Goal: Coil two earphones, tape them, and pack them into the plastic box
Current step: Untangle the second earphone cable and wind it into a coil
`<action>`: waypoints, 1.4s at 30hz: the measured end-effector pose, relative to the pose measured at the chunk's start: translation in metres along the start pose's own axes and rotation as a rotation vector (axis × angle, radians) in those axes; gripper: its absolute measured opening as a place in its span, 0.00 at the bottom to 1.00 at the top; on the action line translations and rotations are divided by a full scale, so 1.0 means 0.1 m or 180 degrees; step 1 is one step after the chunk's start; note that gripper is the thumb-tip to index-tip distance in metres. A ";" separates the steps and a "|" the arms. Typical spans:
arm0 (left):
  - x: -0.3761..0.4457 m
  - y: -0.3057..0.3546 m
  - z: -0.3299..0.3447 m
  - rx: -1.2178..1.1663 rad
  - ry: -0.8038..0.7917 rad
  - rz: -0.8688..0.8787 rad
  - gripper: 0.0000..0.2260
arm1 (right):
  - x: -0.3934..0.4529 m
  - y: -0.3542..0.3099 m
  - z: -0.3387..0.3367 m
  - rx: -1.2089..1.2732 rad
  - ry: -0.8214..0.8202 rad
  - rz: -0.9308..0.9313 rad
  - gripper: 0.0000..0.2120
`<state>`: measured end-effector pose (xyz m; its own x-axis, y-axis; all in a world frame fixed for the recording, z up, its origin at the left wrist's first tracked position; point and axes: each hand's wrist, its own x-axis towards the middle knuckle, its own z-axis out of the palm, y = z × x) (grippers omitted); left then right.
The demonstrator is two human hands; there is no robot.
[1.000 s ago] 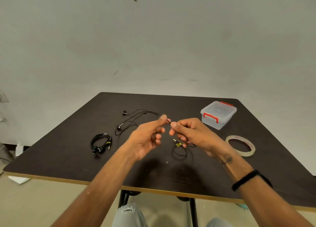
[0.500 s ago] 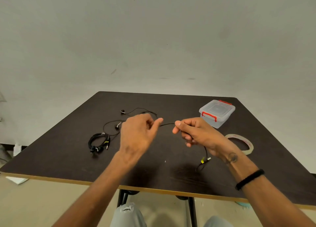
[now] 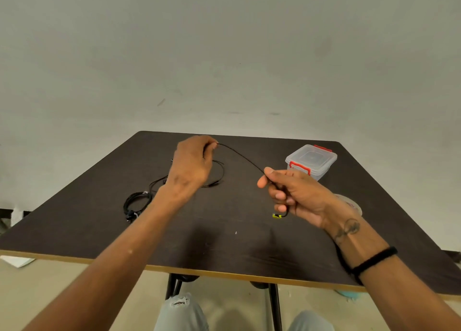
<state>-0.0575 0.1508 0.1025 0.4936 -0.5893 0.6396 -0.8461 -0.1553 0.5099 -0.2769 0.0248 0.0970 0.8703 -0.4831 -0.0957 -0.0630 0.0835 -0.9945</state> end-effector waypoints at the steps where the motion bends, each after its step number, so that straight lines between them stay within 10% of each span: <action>1: 0.01 -0.03 0.01 0.0288 -0.0053 -0.0044 0.10 | -0.02 0.01 0.00 0.0023 -0.0045 0.0024 0.16; 4: -0.06 0.09 0.06 0.1118 -0.0243 0.0587 0.18 | -0.05 0.03 0.03 0.0251 -0.0155 0.0026 0.14; 7: -0.22 0.25 0.23 0.0038 -0.0899 0.1431 0.18 | -0.05 0.02 0.10 0.0614 -0.0170 -0.0031 0.14; 19: -0.24 0.37 0.42 -0.0824 -0.0777 0.0486 0.12 | -0.23 0.02 0.26 0.2191 -0.0549 0.0364 0.15; 25: -0.40 0.54 0.51 -0.1124 -0.1172 0.0557 0.11 | -0.18 -0.33 0.47 0.3228 -0.0139 -0.0550 0.14; 35: -0.37 0.78 0.49 -0.0421 -0.1810 0.0951 0.14 | 0.14 -0.46 0.13 0.2070 0.1434 -0.1281 0.19; 42: -0.25 0.71 0.25 0.0181 -0.1929 0.1215 0.14 | 0.11 -0.09 0.00 -0.0944 0.1766 -0.1346 0.23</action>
<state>-0.1345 0.1344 0.1082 -0.0233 -0.9448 0.3269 -0.9547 0.1180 0.2731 -0.2667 0.0188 0.1044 0.4811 -0.7961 0.3671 0.0246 -0.4063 -0.9134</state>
